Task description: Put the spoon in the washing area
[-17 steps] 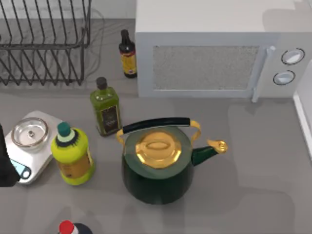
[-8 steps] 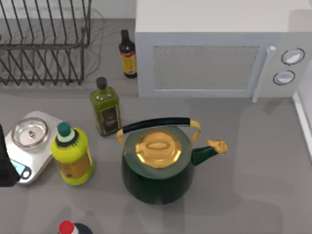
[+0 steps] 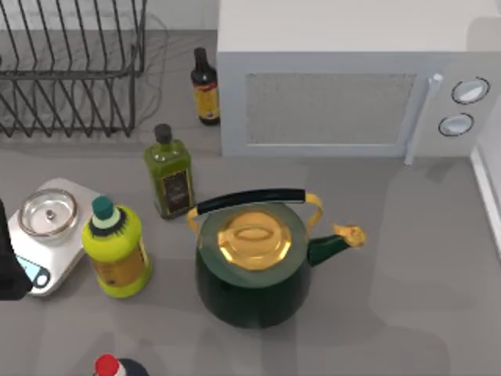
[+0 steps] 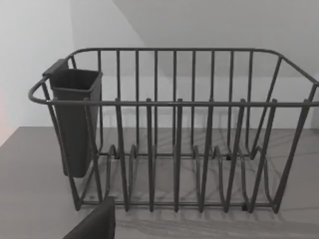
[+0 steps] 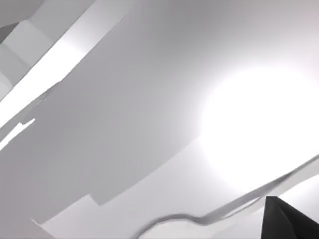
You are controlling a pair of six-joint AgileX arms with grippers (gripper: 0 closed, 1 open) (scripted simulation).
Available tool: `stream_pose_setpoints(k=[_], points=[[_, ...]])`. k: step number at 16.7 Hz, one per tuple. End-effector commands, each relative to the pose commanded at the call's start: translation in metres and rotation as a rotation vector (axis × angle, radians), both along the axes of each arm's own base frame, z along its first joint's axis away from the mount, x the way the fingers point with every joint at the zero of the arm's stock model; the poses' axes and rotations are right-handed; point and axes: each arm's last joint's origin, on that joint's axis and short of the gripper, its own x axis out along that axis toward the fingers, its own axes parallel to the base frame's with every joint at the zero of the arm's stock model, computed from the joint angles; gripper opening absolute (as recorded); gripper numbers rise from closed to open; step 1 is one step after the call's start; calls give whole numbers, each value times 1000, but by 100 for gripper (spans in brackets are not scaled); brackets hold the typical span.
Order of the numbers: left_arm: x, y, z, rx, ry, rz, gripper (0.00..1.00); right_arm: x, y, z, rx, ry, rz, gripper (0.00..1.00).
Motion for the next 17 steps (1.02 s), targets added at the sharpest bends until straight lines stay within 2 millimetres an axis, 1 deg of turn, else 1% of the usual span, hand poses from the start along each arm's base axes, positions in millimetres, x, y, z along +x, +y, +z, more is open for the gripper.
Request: stream_pose_setpoints(k=[12, 13, 17], points=[[0, 0, 0, 0, 0, 0, 100, 0, 0, 0, 0, 0, 0, 98], [0, 0, 0, 0, 0, 0, 100, 0, 0, 0, 0, 0, 0, 100], [0, 0, 0, 0, 0, 0, 100, 0, 0, 0, 0, 0, 0, 100]])
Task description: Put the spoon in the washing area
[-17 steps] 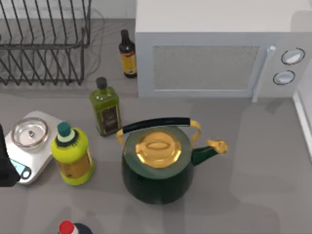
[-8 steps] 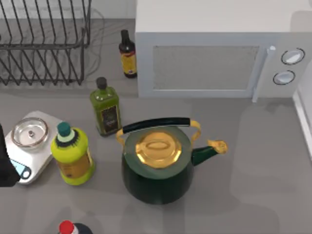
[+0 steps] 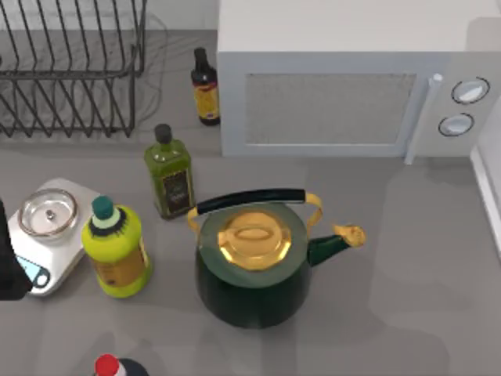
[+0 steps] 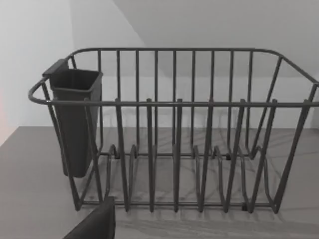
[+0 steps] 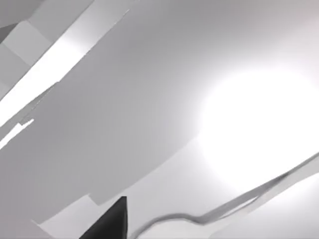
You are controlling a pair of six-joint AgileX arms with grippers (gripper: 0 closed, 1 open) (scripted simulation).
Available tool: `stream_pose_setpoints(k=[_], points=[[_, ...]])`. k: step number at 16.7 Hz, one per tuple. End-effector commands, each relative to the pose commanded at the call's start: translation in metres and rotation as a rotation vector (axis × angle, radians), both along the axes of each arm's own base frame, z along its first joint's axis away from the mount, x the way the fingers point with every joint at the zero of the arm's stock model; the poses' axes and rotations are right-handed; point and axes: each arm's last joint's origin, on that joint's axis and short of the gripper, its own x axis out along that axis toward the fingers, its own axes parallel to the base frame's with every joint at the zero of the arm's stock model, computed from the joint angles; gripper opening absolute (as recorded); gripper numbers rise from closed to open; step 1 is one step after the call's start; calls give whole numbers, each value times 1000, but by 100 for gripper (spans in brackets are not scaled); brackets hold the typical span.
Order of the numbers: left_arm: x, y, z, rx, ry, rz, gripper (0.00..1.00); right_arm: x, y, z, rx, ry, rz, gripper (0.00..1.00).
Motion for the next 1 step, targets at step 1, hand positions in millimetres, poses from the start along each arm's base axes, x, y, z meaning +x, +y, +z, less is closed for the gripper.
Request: stream_pose_setpoints(k=[1], points=[[0, 0, 0, 0, 0, 0, 100, 0, 0, 0, 0, 0, 0, 100]])
